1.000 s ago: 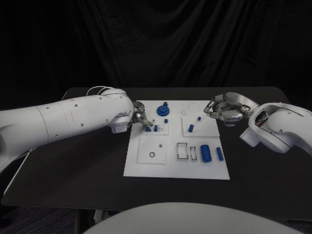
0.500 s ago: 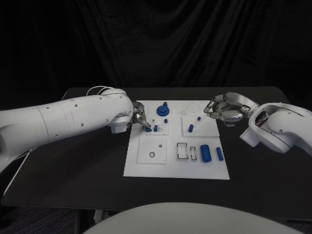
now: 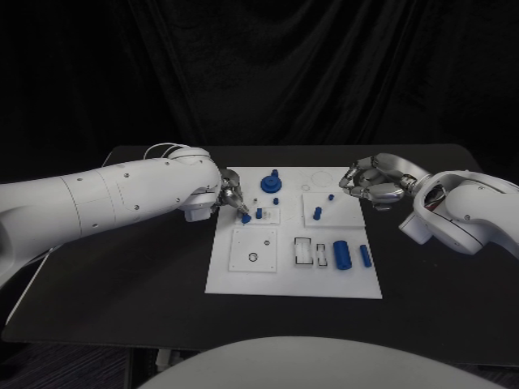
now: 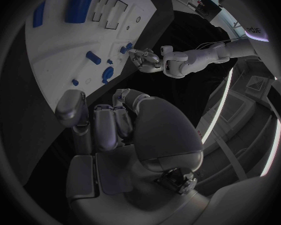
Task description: Assemble the parts on the task board
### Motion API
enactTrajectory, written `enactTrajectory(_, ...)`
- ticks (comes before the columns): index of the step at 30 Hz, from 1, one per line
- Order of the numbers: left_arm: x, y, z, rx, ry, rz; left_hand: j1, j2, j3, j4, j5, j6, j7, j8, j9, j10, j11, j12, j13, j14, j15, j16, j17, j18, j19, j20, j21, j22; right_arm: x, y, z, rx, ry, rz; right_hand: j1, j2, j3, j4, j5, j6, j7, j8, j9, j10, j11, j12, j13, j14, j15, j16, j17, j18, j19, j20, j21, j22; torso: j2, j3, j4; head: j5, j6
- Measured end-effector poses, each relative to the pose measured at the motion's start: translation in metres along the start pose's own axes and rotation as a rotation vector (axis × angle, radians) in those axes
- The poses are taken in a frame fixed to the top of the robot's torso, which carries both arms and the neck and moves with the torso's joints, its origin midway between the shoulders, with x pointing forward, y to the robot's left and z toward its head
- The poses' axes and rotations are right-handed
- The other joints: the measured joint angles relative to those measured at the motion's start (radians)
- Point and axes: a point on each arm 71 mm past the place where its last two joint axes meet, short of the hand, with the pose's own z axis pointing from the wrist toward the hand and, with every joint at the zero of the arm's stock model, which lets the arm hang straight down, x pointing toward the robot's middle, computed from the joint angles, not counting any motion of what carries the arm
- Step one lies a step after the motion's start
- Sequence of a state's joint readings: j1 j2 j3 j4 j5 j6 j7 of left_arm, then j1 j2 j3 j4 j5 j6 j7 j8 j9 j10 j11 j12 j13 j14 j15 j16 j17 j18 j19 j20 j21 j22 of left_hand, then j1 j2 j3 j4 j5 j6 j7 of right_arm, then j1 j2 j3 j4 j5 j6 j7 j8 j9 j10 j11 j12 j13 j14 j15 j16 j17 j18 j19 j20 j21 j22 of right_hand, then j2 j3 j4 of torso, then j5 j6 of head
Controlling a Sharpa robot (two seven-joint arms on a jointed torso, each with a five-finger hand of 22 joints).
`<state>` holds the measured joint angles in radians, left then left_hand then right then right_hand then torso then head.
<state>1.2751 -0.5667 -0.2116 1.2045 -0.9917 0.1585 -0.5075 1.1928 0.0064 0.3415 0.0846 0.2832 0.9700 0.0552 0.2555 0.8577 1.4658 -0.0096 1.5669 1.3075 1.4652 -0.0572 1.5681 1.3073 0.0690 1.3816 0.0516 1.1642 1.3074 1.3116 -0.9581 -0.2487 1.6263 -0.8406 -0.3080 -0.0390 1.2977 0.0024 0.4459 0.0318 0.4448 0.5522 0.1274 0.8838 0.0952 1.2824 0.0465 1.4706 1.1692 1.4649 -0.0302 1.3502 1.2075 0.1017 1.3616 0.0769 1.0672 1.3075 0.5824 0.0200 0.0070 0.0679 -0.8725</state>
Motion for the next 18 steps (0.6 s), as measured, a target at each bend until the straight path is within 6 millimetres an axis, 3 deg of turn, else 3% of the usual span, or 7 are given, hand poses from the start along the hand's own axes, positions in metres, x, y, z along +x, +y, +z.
enactTrajectory(4, 0.0, 0.0, 0.0, 0.002, -0.007, -0.004, 0.0, -0.001, 0.006, -0.012, 0.012, 0.0, 0.0, 0.004, 0.007, 0.0, 0.0, 0.0, 0.0, 0.0, 0.0, 0.0, 0.0, 0.003, 0.0, 0.0, -0.004, 0.0, 0.0, 0.0, 0.0, 0.0, 0.0, 0.0, 0.004, -0.004, 0.0, 0.0, 0.0, 0.0, 0.0, -0.004, 0.0, -0.004, -0.004, -0.004, -0.004, 0.0, 0.0, -0.007, -0.005, 0.0, 0.0, 0.0, -0.004, 0.0, 0.0, -0.0002, 0.0001, 0.001, 0.0)
enactTrajectory(5, -0.001, 0.0, 0.0, 0.003, -0.009, -0.006, 0.005, -0.005, 0.012, -0.017, 0.019, 0.0, 0.0, 0.007, 0.012, 0.0, 0.0, 0.0, 0.0, 0.0, 0.0, 0.0, 0.0, 0.017, 0.0, 0.0, -0.004, 0.0, 0.0, 0.0, 0.0, 0.0, 0.0, 0.0, 0.004, -0.004, 0.0, 0.0, 0.0, 0.0, 0.0, -0.004, 0.0, -0.004, -0.004, -0.004, -0.004, 0.0, 0.0, -0.007, -0.005, 0.0, 0.0, 0.0, -0.004, 0.0, 0.0, -0.0002, 0.0001, 0.001, 0.0)
enactTrajectory(9, -0.003, 0.003, -0.001, 0.013, -0.031, -0.02, 0.009, -0.002, 0.021, -0.026, 0.024, -0.008, -0.001, 0.009, 0.022, 0.0, 0.0, 0.0, 0.0, 0.0, 0.0, 0.0, 0.0, 0.016, -0.006, -0.002, -0.016, 0.0, 0.0, 0.0, 0.0, 0.0, 0.0, 0.001, 0.004, -0.004, 0.0, 0.0, 0.0, 0.0, 0.0, -0.004, 0.0, -0.004, -0.004, -0.004, -0.005, 0.0, 0.0, -0.007, -0.006, 0.0, 0.0, 0.0, -0.008, 0.0, 0.0, -0.0003, 0.0001, 0.005, 0.0)
enactTrajectory(14, -0.007, 0.017, -0.007, 0.038, -0.09, -0.062, 0.006, -0.004, 0.018, -0.037, -0.001, -0.108, 0.007, 0.101, 0.135, 0.0, 0.0, 0.0, 0.0, 0.0, 0.0, 0.0, 0.0, 0.016, -0.013, -0.001, -0.02, 0.0, 0.0, 0.0, 0.0, -0.001, 0.0, -0.001, 0.014, -0.014, 0.0, 0.0, -0.013, 0.006, 0.001, -0.01, -0.003, -0.004, -0.004, -0.004, -0.007, 0.0, 0.0, -0.007, -0.008, 0.0, 0.0, 0.0, -0.011, 0.0, 0.001, -0.0003, 0.0003, 0.01, 0.0)
enactTrajectory(18, -0.01, 0.036, -0.019, 0.069, -0.161, -0.112, -0.03, -0.005, -0.008, -0.008, -0.036, -0.152, 0.016, 0.128, 0.166, 0.0, 0.002, 0.0, 0.0, 0.0, 0.0, 0.0, 0.0, 0.016, -0.007, 0.004, -0.01, 0.0, 0.001, 0.001, 0.0, -0.008, -0.001, -0.018, 0.025, -0.025, -0.009, 0.0, -0.075, 0.013, 0.002, -0.032, -0.013, -0.004, -0.004, -0.004, -0.006, 0.0, 0.0, -0.006, -0.001, 0.0, 0.0, 0.0, -0.004, 0.0, 0.001, -0.0004, 0.0007, 0.019, 0.0)
